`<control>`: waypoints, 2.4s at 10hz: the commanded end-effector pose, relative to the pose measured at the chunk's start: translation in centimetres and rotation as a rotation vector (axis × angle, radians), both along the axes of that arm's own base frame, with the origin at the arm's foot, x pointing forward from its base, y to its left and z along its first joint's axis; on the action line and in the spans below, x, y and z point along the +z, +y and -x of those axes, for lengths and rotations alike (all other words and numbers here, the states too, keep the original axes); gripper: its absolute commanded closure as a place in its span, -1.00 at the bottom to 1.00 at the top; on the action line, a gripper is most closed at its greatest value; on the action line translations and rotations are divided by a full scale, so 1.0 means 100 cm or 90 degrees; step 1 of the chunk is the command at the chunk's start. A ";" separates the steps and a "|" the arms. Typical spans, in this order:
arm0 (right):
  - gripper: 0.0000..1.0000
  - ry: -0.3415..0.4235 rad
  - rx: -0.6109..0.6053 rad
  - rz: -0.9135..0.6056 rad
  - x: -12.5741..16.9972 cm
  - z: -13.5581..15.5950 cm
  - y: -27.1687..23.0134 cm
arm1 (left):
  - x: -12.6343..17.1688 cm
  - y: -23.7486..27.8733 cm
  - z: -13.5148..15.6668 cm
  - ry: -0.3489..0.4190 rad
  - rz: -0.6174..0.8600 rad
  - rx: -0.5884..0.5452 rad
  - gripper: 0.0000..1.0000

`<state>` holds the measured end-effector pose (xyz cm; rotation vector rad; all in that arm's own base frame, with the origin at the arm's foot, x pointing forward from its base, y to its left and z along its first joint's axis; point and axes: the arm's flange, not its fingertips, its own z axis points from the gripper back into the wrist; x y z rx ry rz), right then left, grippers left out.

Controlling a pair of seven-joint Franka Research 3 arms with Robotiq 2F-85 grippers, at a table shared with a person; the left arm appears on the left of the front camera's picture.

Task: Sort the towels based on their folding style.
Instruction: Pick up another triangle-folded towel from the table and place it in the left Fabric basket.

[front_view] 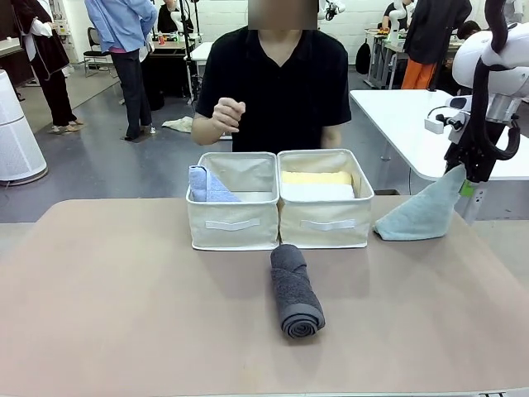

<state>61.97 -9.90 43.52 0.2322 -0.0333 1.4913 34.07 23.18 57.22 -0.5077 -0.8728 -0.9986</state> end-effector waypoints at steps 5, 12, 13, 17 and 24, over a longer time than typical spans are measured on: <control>1.00 -0.015 0.025 -0.020 0.001 0.007 0.000 | 0.001 0.000 0.000 -0.003 0.006 0.002 -1.00; 1.00 -0.052 0.024 0.070 0.072 0.055 0.004 | 0.001 0.000 0.000 -0.003 0.006 0.002 -1.00; 1.00 -0.074 0.020 0.099 0.113 0.081 0.005 | 0.001 0.000 0.000 -0.003 0.006 0.002 -1.00; 1.00 -0.140 0.003 0.109 0.232 0.154 0.016 | 0.001 0.000 0.000 -0.003 0.006 0.002 -1.00; 1.00 -0.144 0.017 0.118 0.249 0.173 0.047 | 0.001 0.000 0.000 -0.003 0.006 0.002 -1.00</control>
